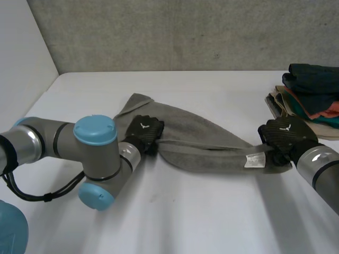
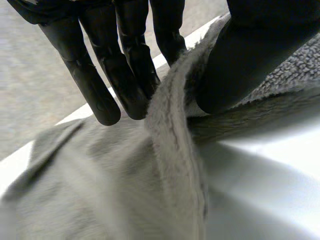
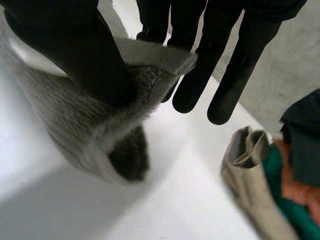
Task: Fold the laundry.
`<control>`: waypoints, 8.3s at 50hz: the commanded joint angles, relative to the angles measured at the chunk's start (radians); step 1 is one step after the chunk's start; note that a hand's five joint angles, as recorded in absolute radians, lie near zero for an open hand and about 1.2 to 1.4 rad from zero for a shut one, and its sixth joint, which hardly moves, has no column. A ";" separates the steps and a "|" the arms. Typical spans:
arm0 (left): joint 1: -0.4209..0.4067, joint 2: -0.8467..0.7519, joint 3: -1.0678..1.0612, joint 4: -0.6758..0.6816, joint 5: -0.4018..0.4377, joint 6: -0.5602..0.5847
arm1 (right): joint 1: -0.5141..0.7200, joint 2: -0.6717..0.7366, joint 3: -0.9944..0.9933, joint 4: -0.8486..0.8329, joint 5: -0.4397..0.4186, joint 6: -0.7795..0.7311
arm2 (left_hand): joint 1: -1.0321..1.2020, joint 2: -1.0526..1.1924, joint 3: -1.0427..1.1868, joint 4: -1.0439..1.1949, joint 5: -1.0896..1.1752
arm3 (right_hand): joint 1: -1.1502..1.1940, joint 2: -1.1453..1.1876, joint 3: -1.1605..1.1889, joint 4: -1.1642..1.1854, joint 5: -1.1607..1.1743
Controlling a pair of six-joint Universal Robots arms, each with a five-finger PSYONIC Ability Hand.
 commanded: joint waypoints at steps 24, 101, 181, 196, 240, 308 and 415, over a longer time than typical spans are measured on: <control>0.141 0.030 0.630 0.206 0.064 0.236 | 0.114 0.308 -0.784 -0.401 0.244 -0.146 | 0.260 0.205 0.210 0.200 0.252 | 0.271 0.218 0.214 0.204 0.242; 0.342 0.299 -0.455 0.162 0.076 0.143 | -0.001 0.092 0.003 0.008 -0.157 -0.473 | 0.260 0.205 0.210 0.200 0.252 | -0.951 -1.003 -1.008 -1.018 -0.980; 0.448 0.696 0.021 -0.490 0.237 0.067 | -0.120 -0.046 -0.629 0.439 -0.085 -0.097 | 0.260 0.205 0.210 0.200 0.252 | 0.271 0.218 0.214 0.204 0.242; 0.418 0.307 0.227 -0.264 0.214 0.304 | -0.003 0.343 -0.934 0.291 0.101 -0.076 | 0.260 0.205 0.210 0.200 0.252 | 0.271 0.218 0.214 0.204 0.242; 0.391 0.541 -0.547 -0.139 0.120 0.257 | 0.022 0.425 -0.501 0.310 0.079 -0.134 | 0.260 0.205 0.210 0.200 0.252 | 0.271 0.218 0.214 0.204 0.242; 0.164 0.193 0.041 0.010 0.031 0.434 | 0.070 0.309 -0.473 0.109 0.205 -0.005 | -0.961 -1.017 -1.012 -1.021 -0.970 | -0.927 -0.979 -0.984 -0.994 -0.956; 0.110 0.423 -0.272 0.062 0.039 0.239 | 0.183 0.177 -0.156 -0.401 0.162 -0.134 | -0.961 -1.017 -1.012 -1.021 -0.970 | 0.271 0.218 0.214 0.204 0.242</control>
